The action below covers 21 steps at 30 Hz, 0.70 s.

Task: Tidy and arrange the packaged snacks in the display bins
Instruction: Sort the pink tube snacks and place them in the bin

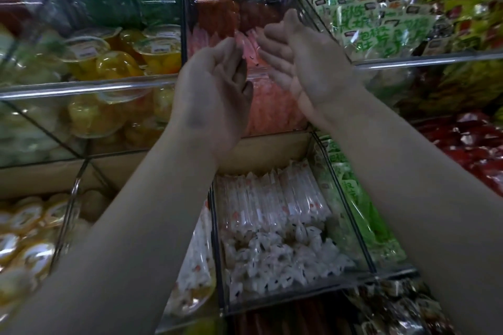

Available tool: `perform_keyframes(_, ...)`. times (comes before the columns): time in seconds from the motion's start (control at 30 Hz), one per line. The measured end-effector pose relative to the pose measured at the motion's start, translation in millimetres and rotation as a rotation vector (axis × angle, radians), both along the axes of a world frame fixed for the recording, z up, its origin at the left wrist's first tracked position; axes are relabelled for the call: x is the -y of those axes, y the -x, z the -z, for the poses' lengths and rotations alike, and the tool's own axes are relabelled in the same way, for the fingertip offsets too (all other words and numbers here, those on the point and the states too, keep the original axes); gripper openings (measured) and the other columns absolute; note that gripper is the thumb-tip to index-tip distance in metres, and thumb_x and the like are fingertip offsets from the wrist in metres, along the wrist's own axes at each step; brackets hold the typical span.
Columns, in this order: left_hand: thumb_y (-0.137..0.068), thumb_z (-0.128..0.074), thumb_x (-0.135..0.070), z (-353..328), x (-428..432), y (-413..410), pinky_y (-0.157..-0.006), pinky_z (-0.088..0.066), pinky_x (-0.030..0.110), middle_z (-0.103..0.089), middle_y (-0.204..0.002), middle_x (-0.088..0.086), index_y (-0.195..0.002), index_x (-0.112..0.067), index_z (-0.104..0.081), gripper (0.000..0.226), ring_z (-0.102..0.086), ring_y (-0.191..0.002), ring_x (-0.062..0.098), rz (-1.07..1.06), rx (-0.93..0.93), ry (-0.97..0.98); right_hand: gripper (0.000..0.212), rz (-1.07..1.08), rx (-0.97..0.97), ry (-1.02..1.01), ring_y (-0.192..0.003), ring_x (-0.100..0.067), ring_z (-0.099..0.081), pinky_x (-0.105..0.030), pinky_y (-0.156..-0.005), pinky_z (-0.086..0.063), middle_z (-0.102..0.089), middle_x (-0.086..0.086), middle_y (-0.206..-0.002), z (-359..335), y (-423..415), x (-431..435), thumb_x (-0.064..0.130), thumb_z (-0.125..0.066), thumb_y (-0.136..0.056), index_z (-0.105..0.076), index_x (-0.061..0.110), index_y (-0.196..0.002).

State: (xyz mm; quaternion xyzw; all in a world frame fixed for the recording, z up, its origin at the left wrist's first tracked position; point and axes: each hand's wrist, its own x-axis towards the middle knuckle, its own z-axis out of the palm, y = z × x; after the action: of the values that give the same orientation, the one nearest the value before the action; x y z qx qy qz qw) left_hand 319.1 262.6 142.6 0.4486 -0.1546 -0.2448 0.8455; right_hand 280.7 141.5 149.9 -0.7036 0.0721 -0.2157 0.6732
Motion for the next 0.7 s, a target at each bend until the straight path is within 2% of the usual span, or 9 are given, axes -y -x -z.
perform_keyframes(0.1,-0.101,-0.022,-0.024,4,-9,25,-0.117,-0.016,0.035,-0.026,-0.159,0.003,-0.153,-0.010,-0.022,0.055,-0.021,-0.147,0.016,-0.002,0.052,0.003,0.058,-0.048,-0.009,-0.060,-0.131,-0.016,-0.049,-0.030,-0.108,-0.039,-0.049,-0.009,-0.145,8,28,-13,0.047,-0.027,-0.103,-0.043,0.007,-0.142)
perform_keyframes(0.33,-0.102,-0.020,-0.029,19,-29,71,-0.116,-0.016,0.036,-0.031,-0.158,0.003,-0.152,-0.010,-0.026,0.054,-0.023,-0.146,0.015,-0.003,0.084,0.007,0.069,-0.103,0.003,-0.150,-0.136,-0.014,-0.044,-0.036,-0.116,-0.028,-0.046,-0.005,-0.149,27,80,-35,0.054,-0.013,-0.101,-0.038,0.008,-0.146)
perform_keyframes(0.5,-0.102,-0.021,-0.032,40,-36,99,-0.116,-0.016,0.035,-0.030,-0.158,0.002,-0.152,-0.012,-0.027,0.055,-0.024,-0.146,0.014,0.003,0.089,0.009,0.068,-0.120,-0.002,-0.183,-0.136,-0.013,-0.043,-0.036,-0.115,-0.027,-0.045,-0.004,-0.149,53,110,-41,0.055,-0.014,-0.101,-0.040,0.011,-0.145)
perform_keyframes(0.63,-0.101,-0.021,-0.035,57,-37,126,-0.117,-0.013,0.037,-0.024,-0.160,0.001,-0.154,-0.013,-0.022,0.057,-0.020,-0.147,0.013,0.031,0.116,-0.016,0.069,-0.113,-0.012,-0.199,-0.138,-0.013,-0.041,-0.030,-0.108,-0.030,-0.043,-0.004,-0.151,74,138,-41,0.055,-0.015,-0.099,-0.036,0.010,-0.147)
perform_keyframes(0.7,-0.102,-0.020,-0.036,67,-36,139,-0.118,-0.014,0.037,-0.022,-0.160,0.000,-0.154,-0.014,-0.020,0.057,-0.019,-0.147,0.013,0.052,0.126,-0.039,0.070,-0.105,-0.033,-0.197,-0.138,-0.012,-0.041,-0.030,-0.109,-0.030,-0.042,-0.003,-0.151,83,152,-38,0.056,-0.015,-0.099,-0.036,0.011,-0.148)
